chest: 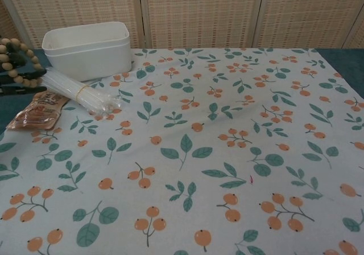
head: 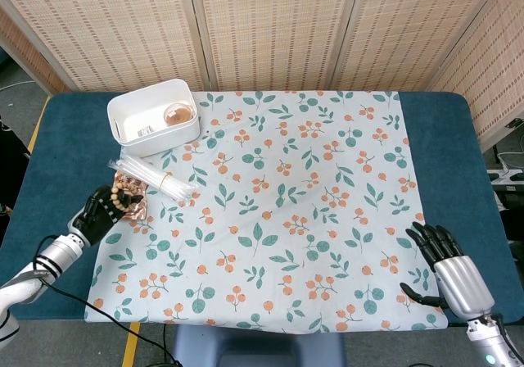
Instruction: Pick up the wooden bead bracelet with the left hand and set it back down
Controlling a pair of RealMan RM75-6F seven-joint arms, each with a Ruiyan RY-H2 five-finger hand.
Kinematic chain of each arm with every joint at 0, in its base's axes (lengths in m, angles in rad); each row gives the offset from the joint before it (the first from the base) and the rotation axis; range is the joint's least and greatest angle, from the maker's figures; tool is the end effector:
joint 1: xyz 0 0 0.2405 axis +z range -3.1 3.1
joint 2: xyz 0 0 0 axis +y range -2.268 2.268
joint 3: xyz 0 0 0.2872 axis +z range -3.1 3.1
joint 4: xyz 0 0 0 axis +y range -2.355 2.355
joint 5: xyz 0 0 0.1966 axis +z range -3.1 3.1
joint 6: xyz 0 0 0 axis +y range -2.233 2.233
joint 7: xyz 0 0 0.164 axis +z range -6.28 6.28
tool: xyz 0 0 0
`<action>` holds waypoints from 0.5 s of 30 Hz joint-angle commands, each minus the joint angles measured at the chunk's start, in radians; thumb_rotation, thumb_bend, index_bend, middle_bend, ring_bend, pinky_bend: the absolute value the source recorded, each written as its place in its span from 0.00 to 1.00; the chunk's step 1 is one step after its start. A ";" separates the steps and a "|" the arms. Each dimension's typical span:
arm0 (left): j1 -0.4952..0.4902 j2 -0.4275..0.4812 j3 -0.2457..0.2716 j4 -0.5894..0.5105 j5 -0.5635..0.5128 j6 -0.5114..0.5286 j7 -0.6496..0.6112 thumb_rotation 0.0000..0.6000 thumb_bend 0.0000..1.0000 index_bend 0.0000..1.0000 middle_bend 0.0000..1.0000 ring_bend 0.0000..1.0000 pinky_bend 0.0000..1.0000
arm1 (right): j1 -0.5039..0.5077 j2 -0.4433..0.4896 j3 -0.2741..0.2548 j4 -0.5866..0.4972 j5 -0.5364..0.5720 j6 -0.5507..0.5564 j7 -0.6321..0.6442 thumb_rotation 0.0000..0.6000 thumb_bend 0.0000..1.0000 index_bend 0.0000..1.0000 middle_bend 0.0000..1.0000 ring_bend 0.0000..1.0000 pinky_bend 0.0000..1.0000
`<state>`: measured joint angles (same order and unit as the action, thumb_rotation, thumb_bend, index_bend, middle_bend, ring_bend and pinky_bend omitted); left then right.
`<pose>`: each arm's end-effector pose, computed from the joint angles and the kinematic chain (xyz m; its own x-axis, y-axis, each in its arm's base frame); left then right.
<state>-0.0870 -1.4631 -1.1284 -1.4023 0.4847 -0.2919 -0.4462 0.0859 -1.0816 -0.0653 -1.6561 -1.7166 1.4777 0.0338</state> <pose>-0.2937 0.3388 0.1022 -0.9800 0.1797 0.0856 0.1698 0.5303 0.8306 -0.3059 -0.1745 0.1624 0.3813 -0.1290 0.9154 -0.9122 -0.2132 0.3499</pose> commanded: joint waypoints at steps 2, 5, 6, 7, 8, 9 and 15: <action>-0.001 -0.004 0.002 0.005 0.000 -0.002 0.009 0.52 0.58 0.57 0.63 0.27 0.04 | 0.000 0.000 0.000 0.000 -0.001 0.001 0.000 0.68 0.20 0.00 0.00 0.00 0.00; -0.004 -0.005 0.005 0.013 -0.004 -0.006 0.009 0.58 0.64 0.57 0.63 0.27 0.04 | -0.001 0.001 0.000 -0.001 -0.001 0.003 0.000 0.68 0.20 0.00 0.00 0.00 0.00; -0.004 -0.006 0.006 0.014 -0.005 -0.007 0.010 0.60 0.67 0.57 0.63 0.27 0.04 | -0.001 0.001 0.000 -0.001 -0.001 0.004 0.000 0.68 0.20 0.00 0.00 0.00 0.00; -0.005 -0.006 0.007 0.015 -0.005 -0.009 0.013 0.61 0.69 0.57 0.63 0.27 0.04 | -0.002 0.001 0.001 -0.001 -0.001 0.005 0.000 0.68 0.20 0.00 0.00 0.00 0.00; -0.007 -0.008 0.007 0.015 -0.004 -0.009 0.015 0.63 0.71 0.57 0.63 0.27 0.04 | -0.002 0.001 0.001 -0.001 -0.001 0.005 0.001 0.69 0.20 0.00 0.00 0.00 0.00; -0.007 -0.008 0.007 0.014 -0.004 -0.010 0.018 0.64 0.72 0.57 0.62 0.27 0.04 | -0.002 0.001 0.001 -0.001 0.000 0.005 0.001 0.68 0.20 0.00 0.00 0.00 0.00; 0.002 -0.017 -0.002 0.004 0.006 -0.014 0.055 0.96 0.74 0.52 0.59 0.26 0.04 | -0.002 0.002 0.000 -0.001 -0.003 0.006 0.003 0.68 0.20 0.00 0.00 0.00 0.00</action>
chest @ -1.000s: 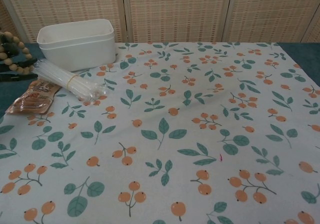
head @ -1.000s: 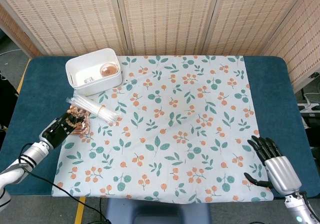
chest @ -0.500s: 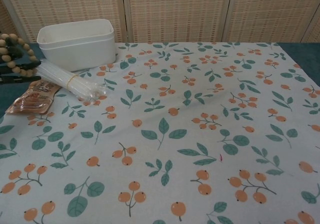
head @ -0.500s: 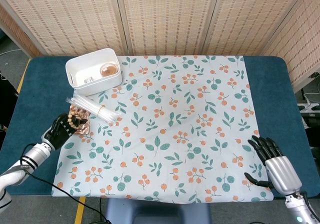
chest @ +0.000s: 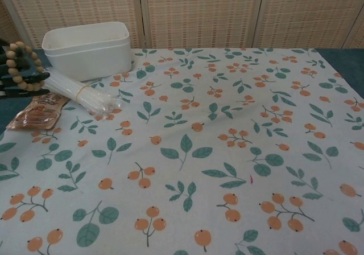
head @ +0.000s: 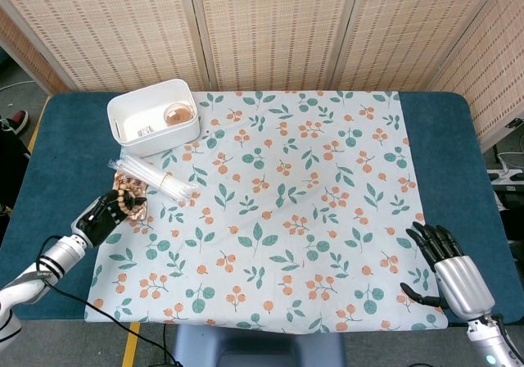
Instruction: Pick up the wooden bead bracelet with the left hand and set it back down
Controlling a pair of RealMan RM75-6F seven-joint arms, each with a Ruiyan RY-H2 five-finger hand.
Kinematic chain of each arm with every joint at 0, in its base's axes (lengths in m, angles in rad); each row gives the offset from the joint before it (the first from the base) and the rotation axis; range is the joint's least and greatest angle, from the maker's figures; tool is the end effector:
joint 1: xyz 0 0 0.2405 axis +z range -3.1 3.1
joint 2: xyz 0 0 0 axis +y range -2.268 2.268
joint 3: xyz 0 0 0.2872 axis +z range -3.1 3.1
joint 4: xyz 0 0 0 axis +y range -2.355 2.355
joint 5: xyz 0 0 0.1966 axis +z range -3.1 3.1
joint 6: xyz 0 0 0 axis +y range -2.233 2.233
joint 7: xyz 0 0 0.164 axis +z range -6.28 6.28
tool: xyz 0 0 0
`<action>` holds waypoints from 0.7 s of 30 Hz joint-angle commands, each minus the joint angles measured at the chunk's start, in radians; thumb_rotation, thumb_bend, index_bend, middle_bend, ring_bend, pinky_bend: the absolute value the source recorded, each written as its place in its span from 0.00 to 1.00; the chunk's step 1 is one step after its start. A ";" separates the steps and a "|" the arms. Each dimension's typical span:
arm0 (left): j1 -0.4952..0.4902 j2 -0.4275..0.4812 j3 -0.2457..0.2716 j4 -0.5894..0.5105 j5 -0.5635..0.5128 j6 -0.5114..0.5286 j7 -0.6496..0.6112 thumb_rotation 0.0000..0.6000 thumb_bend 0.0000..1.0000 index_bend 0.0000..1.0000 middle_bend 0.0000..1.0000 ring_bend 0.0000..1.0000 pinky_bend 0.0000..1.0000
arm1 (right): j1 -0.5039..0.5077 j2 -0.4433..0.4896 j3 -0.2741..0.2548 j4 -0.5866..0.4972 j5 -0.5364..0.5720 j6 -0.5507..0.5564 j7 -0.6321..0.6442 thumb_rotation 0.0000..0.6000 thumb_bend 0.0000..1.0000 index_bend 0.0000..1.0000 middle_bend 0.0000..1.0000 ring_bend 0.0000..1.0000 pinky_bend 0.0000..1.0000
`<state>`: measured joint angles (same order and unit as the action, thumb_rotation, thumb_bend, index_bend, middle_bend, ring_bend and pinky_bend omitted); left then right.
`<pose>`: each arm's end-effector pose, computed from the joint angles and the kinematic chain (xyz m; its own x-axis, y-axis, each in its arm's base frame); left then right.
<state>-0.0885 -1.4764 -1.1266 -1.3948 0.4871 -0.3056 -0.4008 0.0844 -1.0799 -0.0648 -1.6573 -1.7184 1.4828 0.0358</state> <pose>-0.2923 0.3380 0.0966 -0.9717 0.2099 0.1082 0.2059 0.5289 0.8233 -0.3054 -0.1741 0.1636 0.3791 -0.1245 0.9170 -0.9127 -0.2134 0.3483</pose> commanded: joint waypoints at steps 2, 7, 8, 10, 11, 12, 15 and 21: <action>0.005 -0.007 -0.003 -0.004 0.002 0.002 0.013 1.00 0.77 0.52 0.59 0.25 0.04 | -0.001 0.001 -0.001 0.000 -0.003 0.004 0.002 0.68 0.20 0.00 0.00 0.00 0.00; 0.003 -0.006 0.000 -0.004 0.001 0.001 0.018 1.00 0.89 0.52 0.59 0.25 0.04 | -0.004 0.003 -0.001 -0.001 -0.006 0.009 0.003 0.68 0.20 0.00 0.00 0.00 0.00; 0.003 -0.006 0.001 -0.005 0.002 0.002 0.020 1.00 0.90 0.51 0.58 0.25 0.04 | -0.004 0.003 -0.001 -0.001 -0.006 0.009 0.004 0.68 0.20 0.00 0.00 0.00 0.00; 0.005 -0.004 0.002 -0.007 0.002 -0.004 0.024 1.00 0.93 0.49 0.57 0.25 0.04 | -0.003 0.003 -0.002 -0.001 -0.006 0.008 0.004 0.69 0.20 0.00 0.00 0.00 0.00; 0.006 -0.005 0.001 -0.007 0.000 -0.008 0.023 1.00 0.93 0.49 0.57 0.24 0.04 | -0.003 0.003 -0.002 -0.001 -0.006 0.008 0.003 0.68 0.20 0.00 0.00 0.00 0.00; 0.007 -0.005 -0.001 -0.006 -0.002 -0.011 0.024 1.00 0.93 0.48 0.56 0.24 0.04 | -0.003 0.003 -0.002 -0.001 -0.006 0.007 0.003 0.68 0.20 0.00 0.00 0.00 0.00; 0.013 -0.010 -0.010 -0.007 -0.003 -0.020 0.039 1.00 0.89 0.47 0.55 0.23 0.04 | -0.003 0.002 -0.002 -0.001 -0.007 0.007 0.002 0.68 0.20 0.00 0.00 0.00 0.00; 0.027 -0.028 -0.026 -0.003 -0.001 -0.042 0.081 0.82 0.57 0.44 0.52 0.22 0.04 | -0.003 0.001 -0.002 -0.002 -0.005 0.004 -0.002 0.68 0.20 0.00 0.00 0.00 0.00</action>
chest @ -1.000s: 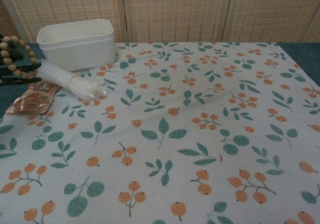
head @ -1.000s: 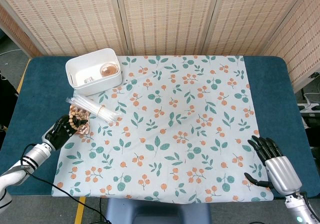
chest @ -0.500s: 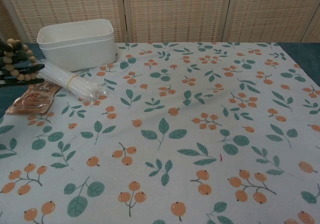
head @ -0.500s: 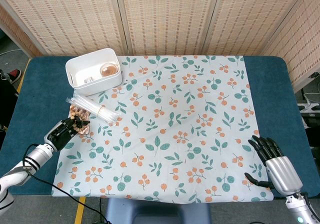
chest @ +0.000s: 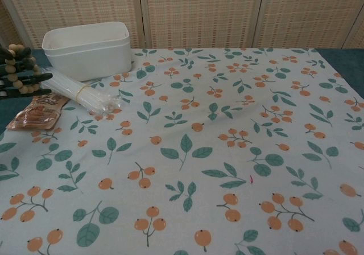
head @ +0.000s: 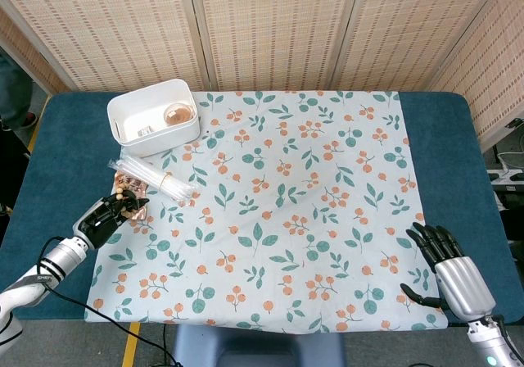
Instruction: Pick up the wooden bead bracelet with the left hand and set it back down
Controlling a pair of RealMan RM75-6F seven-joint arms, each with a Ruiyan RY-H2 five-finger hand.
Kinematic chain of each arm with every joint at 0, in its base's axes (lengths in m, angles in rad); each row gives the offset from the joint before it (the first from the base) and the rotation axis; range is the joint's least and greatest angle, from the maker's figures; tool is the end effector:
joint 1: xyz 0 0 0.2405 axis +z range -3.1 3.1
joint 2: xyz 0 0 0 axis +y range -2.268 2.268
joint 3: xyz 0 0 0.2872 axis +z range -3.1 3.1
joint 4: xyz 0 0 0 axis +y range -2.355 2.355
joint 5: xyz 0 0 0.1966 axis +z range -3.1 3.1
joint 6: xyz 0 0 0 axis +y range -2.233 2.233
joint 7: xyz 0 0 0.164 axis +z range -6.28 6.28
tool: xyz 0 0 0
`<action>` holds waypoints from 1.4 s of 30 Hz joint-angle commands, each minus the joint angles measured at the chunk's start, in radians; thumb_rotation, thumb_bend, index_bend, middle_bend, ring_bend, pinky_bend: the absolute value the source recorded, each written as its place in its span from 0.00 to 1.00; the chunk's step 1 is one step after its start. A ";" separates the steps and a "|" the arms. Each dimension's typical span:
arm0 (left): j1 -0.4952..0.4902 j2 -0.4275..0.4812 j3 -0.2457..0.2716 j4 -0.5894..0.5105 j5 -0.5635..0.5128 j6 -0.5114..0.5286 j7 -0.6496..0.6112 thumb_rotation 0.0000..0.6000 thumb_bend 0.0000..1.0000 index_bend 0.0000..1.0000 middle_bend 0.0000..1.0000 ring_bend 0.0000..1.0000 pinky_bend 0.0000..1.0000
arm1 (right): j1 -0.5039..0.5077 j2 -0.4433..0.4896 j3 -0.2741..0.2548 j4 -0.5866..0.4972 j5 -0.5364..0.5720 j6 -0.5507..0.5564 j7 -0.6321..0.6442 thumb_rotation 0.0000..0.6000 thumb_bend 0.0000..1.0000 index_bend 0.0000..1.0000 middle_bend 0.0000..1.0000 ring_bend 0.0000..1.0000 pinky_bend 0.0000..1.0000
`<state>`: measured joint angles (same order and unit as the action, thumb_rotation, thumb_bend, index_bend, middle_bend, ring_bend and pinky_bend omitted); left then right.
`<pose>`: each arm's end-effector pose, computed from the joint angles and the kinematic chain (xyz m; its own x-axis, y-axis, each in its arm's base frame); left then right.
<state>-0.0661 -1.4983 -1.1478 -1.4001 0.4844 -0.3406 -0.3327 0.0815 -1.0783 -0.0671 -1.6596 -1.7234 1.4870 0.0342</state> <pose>-0.2892 0.3324 0.0939 -0.9594 0.2536 0.1235 0.2413 0.5114 0.8248 -0.3047 -0.1726 0.1640 0.3793 -0.1236 0.9170 -0.9123 -0.2156 0.3483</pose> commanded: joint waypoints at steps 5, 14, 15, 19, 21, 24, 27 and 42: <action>0.005 -0.010 -0.003 0.001 0.010 -0.012 0.040 0.68 0.53 0.44 0.52 0.21 0.04 | 0.001 -0.001 0.000 0.000 0.001 -0.002 -0.001 0.68 0.20 0.00 0.00 0.00 0.00; -0.001 0.001 0.019 0.000 0.009 0.002 0.039 0.80 0.47 0.50 0.52 0.21 0.04 | -0.001 0.002 0.001 -0.001 0.001 0.001 0.000 0.68 0.20 0.00 0.00 0.00 0.00; -0.002 0.003 0.022 0.000 0.006 0.005 0.034 0.87 0.48 0.51 0.52 0.22 0.04 | -0.001 0.002 0.001 -0.001 0.001 0.001 0.000 0.68 0.20 0.00 0.00 0.00 0.00; -0.007 0.013 0.034 -0.004 0.004 0.015 0.019 1.00 0.52 0.53 0.52 0.22 0.04 | -0.001 0.002 0.000 -0.003 -0.001 0.002 -0.001 0.68 0.20 0.00 0.00 0.00 0.00; -0.007 0.017 0.037 -0.006 0.002 0.017 0.013 1.00 0.54 0.54 0.53 0.22 0.04 | -0.002 0.002 -0.001 -0.002 -0.002 0.003 -0.001 0.68 0.20 0.00 0.00 0.00 0.00; -0.008 0.019 0.039 -0.009 0.000 0.019 0.010 1.00 0.53 0.56 0.53 0.22 0.04 | -0.002 0.002 -0.001 -0.003 -0.002 0.002 -0.002 0.68 0.20 0.00 0.00 0.00 0.00; -0.005 0.020 0.037 -0.011 -0.002 0.012 0.010 0.98 0.52 0.56 0.52 0.22 0.04 | -0.001 0.002 -0.001 -0.003 -0.002 0.001 -0.002 0.68 0.20 0.00 0.00 0.00 0.00; 0.019 0.017 0.037 -0.033 0.008 -0.033 0.063 0.36 0.54 0.61 0.54 0.24 0.03 | -0.004 0.004 0.000 -0.005 -0.003 0.007 0.000 0.68 0.20 0.00 0.00 0.00 0.00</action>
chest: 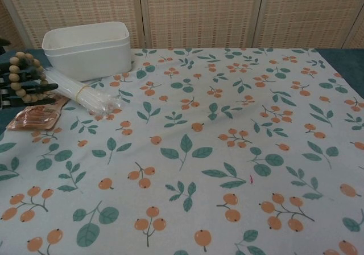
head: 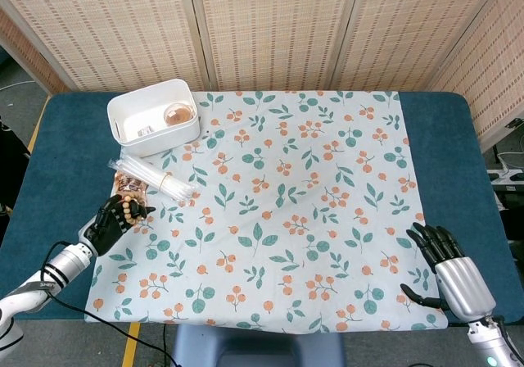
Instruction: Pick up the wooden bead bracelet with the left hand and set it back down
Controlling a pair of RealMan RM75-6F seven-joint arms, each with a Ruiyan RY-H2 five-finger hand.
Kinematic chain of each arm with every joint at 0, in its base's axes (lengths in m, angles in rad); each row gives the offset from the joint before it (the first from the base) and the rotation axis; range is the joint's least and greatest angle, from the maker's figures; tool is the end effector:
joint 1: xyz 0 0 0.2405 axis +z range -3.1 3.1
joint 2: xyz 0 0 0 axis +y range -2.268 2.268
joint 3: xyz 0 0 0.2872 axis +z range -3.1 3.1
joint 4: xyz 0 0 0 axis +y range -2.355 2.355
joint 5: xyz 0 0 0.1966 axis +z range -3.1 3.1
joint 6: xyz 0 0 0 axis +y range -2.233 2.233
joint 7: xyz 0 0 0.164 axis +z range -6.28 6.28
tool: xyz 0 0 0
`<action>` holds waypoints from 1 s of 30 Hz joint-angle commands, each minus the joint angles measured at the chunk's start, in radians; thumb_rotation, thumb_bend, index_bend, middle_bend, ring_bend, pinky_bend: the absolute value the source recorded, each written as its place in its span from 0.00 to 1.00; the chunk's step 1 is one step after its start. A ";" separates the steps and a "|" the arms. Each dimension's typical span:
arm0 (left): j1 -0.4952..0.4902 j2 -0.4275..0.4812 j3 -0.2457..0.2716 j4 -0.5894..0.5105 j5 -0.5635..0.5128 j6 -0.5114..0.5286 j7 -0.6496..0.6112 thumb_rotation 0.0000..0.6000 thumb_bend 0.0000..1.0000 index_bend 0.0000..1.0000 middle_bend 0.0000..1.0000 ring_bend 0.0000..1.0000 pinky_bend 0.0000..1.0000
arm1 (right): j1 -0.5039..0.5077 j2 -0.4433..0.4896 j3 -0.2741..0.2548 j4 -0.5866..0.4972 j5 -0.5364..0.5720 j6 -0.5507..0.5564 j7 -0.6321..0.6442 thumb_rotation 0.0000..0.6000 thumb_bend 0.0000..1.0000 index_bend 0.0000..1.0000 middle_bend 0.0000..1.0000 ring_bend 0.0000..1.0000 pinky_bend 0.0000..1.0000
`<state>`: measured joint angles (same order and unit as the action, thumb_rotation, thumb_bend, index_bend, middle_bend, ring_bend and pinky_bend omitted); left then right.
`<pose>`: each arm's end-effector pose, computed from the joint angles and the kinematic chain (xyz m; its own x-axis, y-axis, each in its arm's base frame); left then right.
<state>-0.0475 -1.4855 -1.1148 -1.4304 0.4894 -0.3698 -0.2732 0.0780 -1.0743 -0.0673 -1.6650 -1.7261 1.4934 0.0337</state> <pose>-0.2838 0.3189 0.0847 -0.9353 0.3197 0.1515 0.3086 0.5279 0.7912 -0.3037 -0.1715 0.1657 0.3772 -0.1189 0.9185 -0.9129 -0.2150 0.3471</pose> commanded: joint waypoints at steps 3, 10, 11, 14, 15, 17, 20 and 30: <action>0.002 0.010 0.011 -0.010 -0.002 -0.003 -0.003 0.44 0.62 0.61 0.54 0.24 0.03 | -0.001 0.002 0.000 0.000 -0.003 0.004 0.003 0.68 0.20 0.00 0.00 0.00 0.00; 0.002 0.018 0.018 -0.019 -0.001 0.006 -0.002 0.61 0.68 0.62 0.55 0.24 0.03 | -0.003 0.003 -0.001 -0.001 -0.007 0.008 0.006 0.68 0.20 0.00 0.00 0.00 0.00; 0.003 0.020 0.020 -0.022 -0.001 0.007 -0.003 0.62 0.68 0.62 0.55 0.24 0.03 | -0.003 0.004 -0.002 -0.001 -0.010 0.010 0.006 0.69 0.20 0.00 0.00 0.00 0.00; 0.005 0.027 0.024 -0.029 -0.006 0.009 -0.010 0.65 0.70 0.62 0.55 0.24 0.03 | -0.005 0.006 -0.004 -0.001 -0.013 0.014 0.009 0.68 0.20 0.00 0.00 0.00 0.00; 0.006 0.028 0.025 -0.030 -0.007 0.009 -0.011 0.67 0.73 0.62 0.55 0.24 0.03 | -0.005 0.007 -0.003 -0.002 -0.014 0.015 0.009 0.68 0.20 0.00 0.00 0.00 0.00; 0.008 0.030 0.028 -0.033 -0.011 0.007 -0.016 0.67 0.80 0.62 0.55 0.24 0.03 | -0.006 0.007 -0.003 -0.002 -0.014 0.016 0.010 0.68 0.20 0.00 0.00 0.00 0.00; 0.008 0.032 0.030 -0.035 -0.020 0.000 -0.026 0.67 0.93 0.58 0.54 0.24 0.03 | -0.006 0.007 -0.004 -0.001 -0.016 0.017 0.011 0.68 0.20 0.00 0.00 0.00 0.00; 0.008 0.027 0.026 -0.031 -0.015 -0.025 0.009 0.98 1.00 0.47 0.50 0.20 0.03 | -0.006 0.006 -0.004 0.000 -0.017 0.017 0.010 0.68 0.20 0.00 0.00 0.00 0.00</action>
<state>-0.0399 -1.4568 -1.0874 -1.4614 0.4725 -0.3931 -0.2667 0.0721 -1.0679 -0.0709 -1.6653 -1.7433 1.5104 0.0438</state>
